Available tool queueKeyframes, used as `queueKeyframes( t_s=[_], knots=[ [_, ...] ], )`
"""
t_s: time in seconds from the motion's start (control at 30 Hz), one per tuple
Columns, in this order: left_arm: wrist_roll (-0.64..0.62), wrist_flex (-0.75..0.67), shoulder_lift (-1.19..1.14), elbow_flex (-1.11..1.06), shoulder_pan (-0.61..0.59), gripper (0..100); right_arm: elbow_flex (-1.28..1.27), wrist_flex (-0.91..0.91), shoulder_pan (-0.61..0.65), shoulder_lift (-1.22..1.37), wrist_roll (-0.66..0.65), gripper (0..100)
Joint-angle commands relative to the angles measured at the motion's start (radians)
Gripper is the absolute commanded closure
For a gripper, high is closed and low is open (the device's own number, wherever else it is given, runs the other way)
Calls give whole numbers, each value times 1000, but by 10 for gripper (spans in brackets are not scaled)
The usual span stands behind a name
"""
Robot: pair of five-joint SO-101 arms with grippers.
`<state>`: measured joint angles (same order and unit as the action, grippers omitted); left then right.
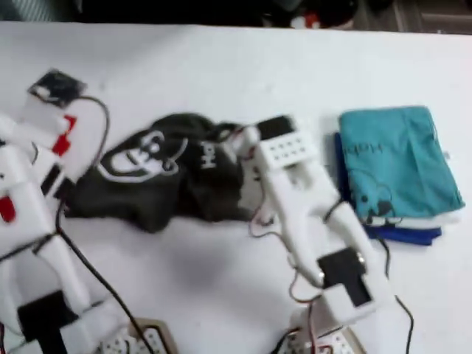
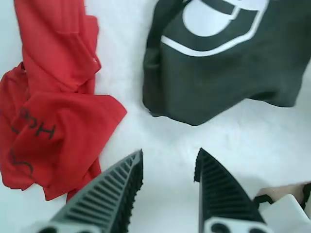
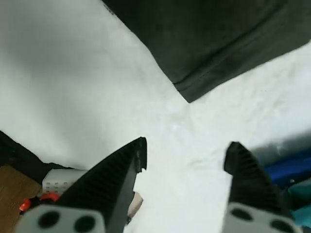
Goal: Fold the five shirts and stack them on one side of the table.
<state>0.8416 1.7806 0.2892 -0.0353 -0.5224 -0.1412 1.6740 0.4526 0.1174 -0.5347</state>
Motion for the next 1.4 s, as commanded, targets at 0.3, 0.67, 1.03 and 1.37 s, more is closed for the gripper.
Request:
queueKeyframes(
  t_s=[0.3,0.67,1.03,1.37],
  knots=[
    [-63,-68,122,-115,-133,809,38,-248,73,289,11,687],
    [-61,-68,125,-115,-202,811,379,-38,64,269,11,981],
    [-63,-58,130,-115,-196,808,649,45,-71,-105,-80,981],
    [-71,-29,130,-107,-107,808,918,-22,-65,-361,-81,980]
  ],
)
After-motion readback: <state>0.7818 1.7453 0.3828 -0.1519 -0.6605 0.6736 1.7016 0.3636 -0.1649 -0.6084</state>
